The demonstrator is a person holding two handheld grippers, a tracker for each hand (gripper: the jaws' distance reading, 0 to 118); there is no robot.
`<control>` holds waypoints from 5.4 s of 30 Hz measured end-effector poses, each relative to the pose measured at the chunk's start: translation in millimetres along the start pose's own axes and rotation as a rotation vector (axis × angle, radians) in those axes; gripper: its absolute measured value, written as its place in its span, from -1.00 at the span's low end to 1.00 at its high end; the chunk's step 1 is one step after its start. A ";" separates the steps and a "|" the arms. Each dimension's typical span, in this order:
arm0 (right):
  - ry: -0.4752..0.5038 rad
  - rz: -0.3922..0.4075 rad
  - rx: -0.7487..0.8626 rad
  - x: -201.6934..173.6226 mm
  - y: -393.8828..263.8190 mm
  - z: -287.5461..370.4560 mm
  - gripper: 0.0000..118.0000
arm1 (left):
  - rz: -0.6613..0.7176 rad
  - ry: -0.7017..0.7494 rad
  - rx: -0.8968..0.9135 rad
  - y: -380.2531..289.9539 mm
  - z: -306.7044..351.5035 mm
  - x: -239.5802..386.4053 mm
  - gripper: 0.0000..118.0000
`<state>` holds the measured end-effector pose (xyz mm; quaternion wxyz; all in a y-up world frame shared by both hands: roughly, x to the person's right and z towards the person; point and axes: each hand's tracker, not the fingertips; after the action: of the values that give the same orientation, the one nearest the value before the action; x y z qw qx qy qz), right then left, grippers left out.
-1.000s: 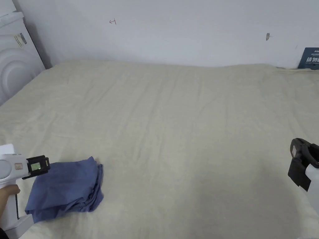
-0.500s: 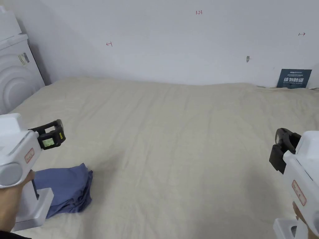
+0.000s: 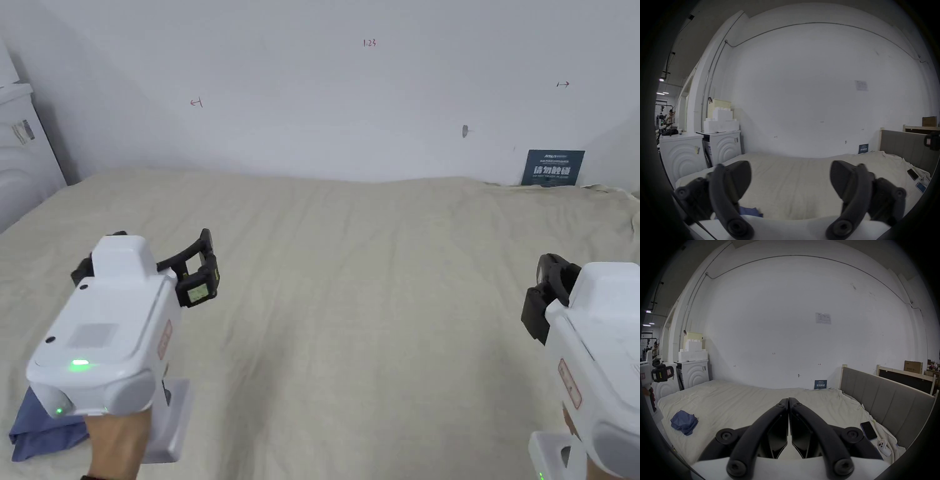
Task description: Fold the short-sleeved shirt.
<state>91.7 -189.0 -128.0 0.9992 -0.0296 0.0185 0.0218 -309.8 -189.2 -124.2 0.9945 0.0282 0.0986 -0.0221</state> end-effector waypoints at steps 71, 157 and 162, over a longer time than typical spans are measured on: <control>-0.041 0.021 0.050 1.7 9.9 26.1 -1.00 | -0.092 -0.157 -0.015 -26.6 6.4 68.2 -1.00; -0.058 0.015 0.099 -2.6 18.9 36.2 1.00 | -0.029 -0.134 0.014 -23.7 6.8 55.8 1.00; -0.058 0.021 0.103 1.6 15.9 33.1 1.00 | -0.030 -0.133 0.014 -23.2 6.6 55.2 1.00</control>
<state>93.8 -171.1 -95.9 0.9992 0.0225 -0.0092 0.0321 -255.6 -214.8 -129.9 0.9982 0.0322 0.0325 -0.0394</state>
